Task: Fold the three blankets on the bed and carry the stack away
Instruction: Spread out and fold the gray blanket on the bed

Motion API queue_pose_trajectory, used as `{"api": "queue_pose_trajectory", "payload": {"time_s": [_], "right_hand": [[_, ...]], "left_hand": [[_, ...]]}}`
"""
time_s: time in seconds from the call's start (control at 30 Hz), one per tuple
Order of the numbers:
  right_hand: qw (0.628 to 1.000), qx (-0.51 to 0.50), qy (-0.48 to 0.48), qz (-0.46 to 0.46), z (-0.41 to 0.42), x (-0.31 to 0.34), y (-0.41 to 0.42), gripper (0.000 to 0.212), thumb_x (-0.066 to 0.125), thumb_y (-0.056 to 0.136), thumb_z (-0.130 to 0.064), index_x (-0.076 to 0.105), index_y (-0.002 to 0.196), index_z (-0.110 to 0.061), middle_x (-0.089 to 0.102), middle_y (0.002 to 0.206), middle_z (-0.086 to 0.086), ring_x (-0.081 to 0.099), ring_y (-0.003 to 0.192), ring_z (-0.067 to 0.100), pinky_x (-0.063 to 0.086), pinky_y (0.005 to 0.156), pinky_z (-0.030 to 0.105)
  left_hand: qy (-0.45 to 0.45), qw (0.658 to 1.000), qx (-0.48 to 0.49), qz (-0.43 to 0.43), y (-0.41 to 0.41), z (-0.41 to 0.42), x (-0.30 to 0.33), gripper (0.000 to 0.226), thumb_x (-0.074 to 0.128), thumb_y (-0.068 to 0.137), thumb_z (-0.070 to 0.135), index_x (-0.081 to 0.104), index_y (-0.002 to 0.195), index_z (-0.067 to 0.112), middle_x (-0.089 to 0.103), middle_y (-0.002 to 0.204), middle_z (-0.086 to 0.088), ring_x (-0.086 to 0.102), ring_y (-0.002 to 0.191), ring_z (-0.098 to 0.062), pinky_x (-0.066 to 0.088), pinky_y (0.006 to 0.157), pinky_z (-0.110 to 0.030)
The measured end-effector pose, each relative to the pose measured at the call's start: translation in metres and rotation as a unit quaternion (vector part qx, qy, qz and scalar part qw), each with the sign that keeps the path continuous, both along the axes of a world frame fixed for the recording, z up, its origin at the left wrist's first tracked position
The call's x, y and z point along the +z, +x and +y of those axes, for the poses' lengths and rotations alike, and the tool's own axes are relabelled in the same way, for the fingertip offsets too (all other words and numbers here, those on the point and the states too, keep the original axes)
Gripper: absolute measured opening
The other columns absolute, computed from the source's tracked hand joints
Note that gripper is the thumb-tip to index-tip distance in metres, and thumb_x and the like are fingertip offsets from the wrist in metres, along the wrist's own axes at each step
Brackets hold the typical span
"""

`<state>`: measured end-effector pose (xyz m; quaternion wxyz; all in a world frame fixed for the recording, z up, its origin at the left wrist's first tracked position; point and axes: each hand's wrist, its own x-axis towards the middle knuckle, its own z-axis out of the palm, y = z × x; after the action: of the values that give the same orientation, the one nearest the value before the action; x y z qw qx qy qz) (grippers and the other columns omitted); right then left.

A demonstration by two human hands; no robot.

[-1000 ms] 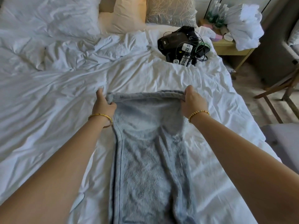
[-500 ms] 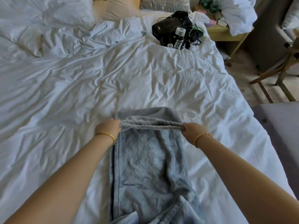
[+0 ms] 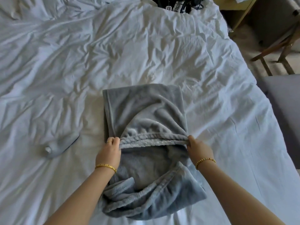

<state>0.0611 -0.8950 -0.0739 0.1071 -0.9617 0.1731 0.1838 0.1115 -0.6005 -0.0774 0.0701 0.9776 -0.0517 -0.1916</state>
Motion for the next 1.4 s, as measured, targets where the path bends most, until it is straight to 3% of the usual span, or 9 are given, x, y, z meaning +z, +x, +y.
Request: {"api": "queue_pose_trajectory", "payload": {"time_s": [0.27, 0.47, 0.63, 0.73, 0.87, 1.0, 1.1, 1.27, 1.4], "right_hand": [[0.991, -0.067, 0.011, -0.117, 0.016, -0.007, -0.039, 0.034, 0.051, 0.087, -0.007, 0.047, 0.12, -0.003, 0.051, 0.116, 0.015, 0.051, 0.105, 0.034, 0.045, 0.086, 0.041], [0.979, -0.069, 0.168, -0.088, 0.034, 0.003, -0.062, 0.024, 0.043, 0.094, -0.041, 0.039, 0.099, -0.018, 0.054, 0.095, -0.002, 0.057, 0.083, 0.024, 0.041, 0.065, 0.03], [0.938, -0.097, 0.321, 0.083, 0.031, 0.011, -0.076, 0.041, 0.042, 0.09, -0.056, 0.045, 0.077, -0.018, 0.047, 0.072, -0.004, 0.045, 0.066, 0.01, 0.035, 0.062, 0.024], [0.933, -0.018, 0.329, 0.145, 0.034, 0.017, -0.095, 0.032, 0.053, 0.087, -0.051, 0.05, 0.073, -0.022, 0.05, 0.074, -0.008, 0.047, 0.068, 0.006, 0.037, 0.061, 0.018], [0.926, 0.066, 0.278, 0.247, 0.027, 0.014, -0.13, 0.027, 0.058, 0.087, -0.019, 0.06, 0.112, -0.008, 0.062, 0.109, 0.009, 0.056, 0.103, 0.023, 0.044, 0.092, 0.032], [0.919, 0.091, 0.211, 0.319, 0.028, 0.003, -0.169, 0.011, 0.049, 0.086, -0.008, 0.058, 0.085, -0.014, 0.055, 0.083, -0.001, 0.05, 0.082, 0.014, 0.043, 0.068, 0.019], [0.926, 0.114, 0.173, 0.316, 0.035, -0.004, -0.18, 0.024, 0.042, 0.091, -0.014, 0.048, 0.068, -0.017, 0.046, 0.072, -0.001, 0.042, 0.065, 0.011, 0.038, 0.06, 0.02], [0.933, 0.192, 0.037, 0.301, 0.041, -0.002, -0.181, 0.029, 0.042, 0.093, -0.01, 0.061, 0.116, -0.011, 0.061, 0.101, 0.006, 0.057, 0.097, 0.025, 0.048, 0.087, 0.031], [0.913, 0.237, -0.061, 0.327, 0.039, -0.003, -0.195, 0.033, 0.036, 0.097, -0.019, 0.056, 0.121, -0.009, 0.057, 0.124, 0.009, 0.052, 0.116, 0.029, 0.038, 0.103, 0.042]], "left_hand": [[-0.056, 0.995, 0.074, 0.037, -0.045, -0.003, -0.019, 0.056, 0.056, 0.088, 0.02, 0.032, 0.137, 0.009, 0.033, 0.138, -0.013, 0.045, 0.118, -0.029, 0.043, 0.094, -0.034], [-0.134, 0.98, 0.035, -0.145, -0.077, -0.011, 0.005, 0.015, 0.063, 0.085, 0.019, 0.058, 0.092, 0.006, 0.059, 0.092, -0.014, 0.057, 0.081, -0.032, 0.047, 0.064, -0.036], [-0.061, 0.968, 0.05, 0.239, -0.104, -0.016, 0.01, 0.046, 0.039, 0.085, 0.067, 0.045, 0.071, 0.024, 0.052, 0.069, 0.005, 0.049, 0.065, -0.014, 0.036, 0.059, -0.028], [-0.039, 0.955, 0.011, 0.293, -0.129, -0.005, 0.009, 0.056, 0.048, 0.075, 0.073, 0.054, 0.106, 0.027, 0.055, 0.11, 0.003, 0.053, 0.096, -0.014, 0.044, 0.079, -0.026], [-0.024, 0.98, 0.03, 0.197, -0.172, 0.011, 0.001, 0.086, 0.068, 0.074, 0.049, 0.022, 0.143, 0.025, 0.018, 0.145, -0.007, 0.023, 0.134, -0.029, 0.028, 0.111, -0.034], [-0.077, 0.973, 0.207, 0.07, -0.209, 0.012, -0.006, 0.085, 0.075, 0.073, 0.033, 0.025, 0.139, 0.012, 0.037, 0.132, -0.019, 0.041, 0.119, -0.034, 0.038, 0.1, -0.037], [-0.222, 0.907, 0.356, 0.034, -0.224, 0.012, -0.005, 0.055, 0.074, 0.075, 0.029, 0.042, 0.115, 0.011, 0.056, 0.104, -0.009, 0.054, 0.084, -0.028, 0.045, 0.068, -0.032], [-0.451, 0.742, 0.471, 0.158, -0.222, 0.022, -0.002, 0.03, 0.067, 0.083, 0.011, 0.056, 0.111, 0.008, 0.063, 0.089, -0.002, 0.061, 0.08, -0.014, 0.053, 0.068, -0.022], [-0.288, 0.808, 0.468, 0.213, -0.228, 0.032, -0.011, 0.034, 0.055, 0.085, 0.012, 0.049, 0.116, -0.001, 0.058, 0.091, -0.012, 0.056, 0.079, -0.023, 0.048, 0.074, -0.034]]}}
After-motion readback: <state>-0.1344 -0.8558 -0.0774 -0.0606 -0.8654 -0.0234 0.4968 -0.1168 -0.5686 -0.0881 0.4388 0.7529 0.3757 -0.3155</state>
